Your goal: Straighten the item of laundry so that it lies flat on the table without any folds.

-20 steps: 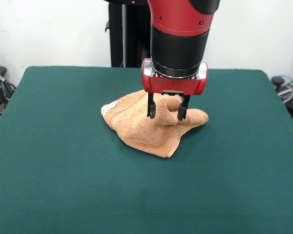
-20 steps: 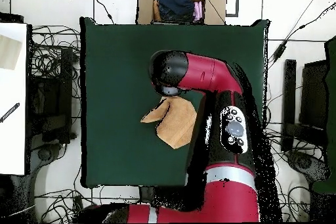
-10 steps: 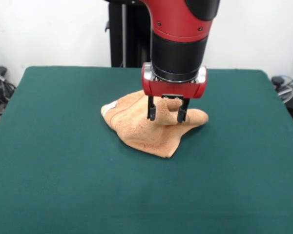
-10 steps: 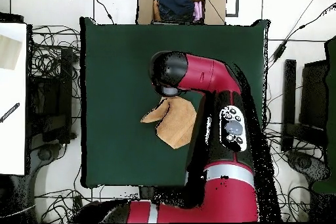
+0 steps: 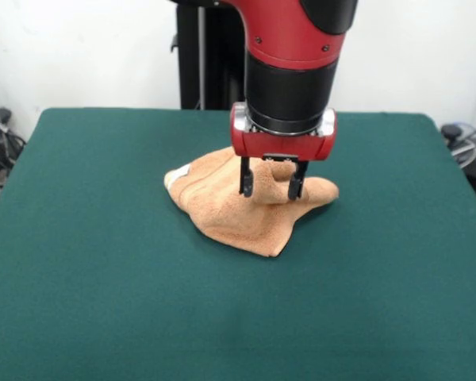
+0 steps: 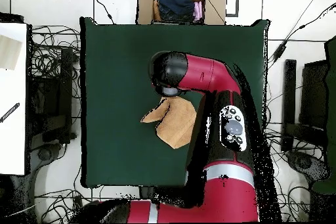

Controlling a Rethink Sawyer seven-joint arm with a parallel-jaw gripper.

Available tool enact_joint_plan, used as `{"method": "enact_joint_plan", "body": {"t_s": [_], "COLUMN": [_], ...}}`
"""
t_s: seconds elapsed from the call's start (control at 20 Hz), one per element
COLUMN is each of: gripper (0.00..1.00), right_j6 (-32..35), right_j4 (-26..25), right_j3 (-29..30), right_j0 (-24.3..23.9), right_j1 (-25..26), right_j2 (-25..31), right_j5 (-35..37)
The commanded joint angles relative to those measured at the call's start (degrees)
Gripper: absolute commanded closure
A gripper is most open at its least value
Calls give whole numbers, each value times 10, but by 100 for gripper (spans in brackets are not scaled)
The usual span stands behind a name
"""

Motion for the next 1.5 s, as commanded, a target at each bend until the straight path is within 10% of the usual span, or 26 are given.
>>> {"method": "enact_joint_plan", "body": {"t_s": [0.05,0.45,1.5], "gripper": [0,0,0], "right_j6": [23,2,8], "right_j4": [-40,-38,-37], "right_j3": [23,-38,72], "right_j0": [-3,-9,-26], "right_j1": [19,53,25], "right_j2": [14,25,27], "right_j5": [-11,25,-47]}}
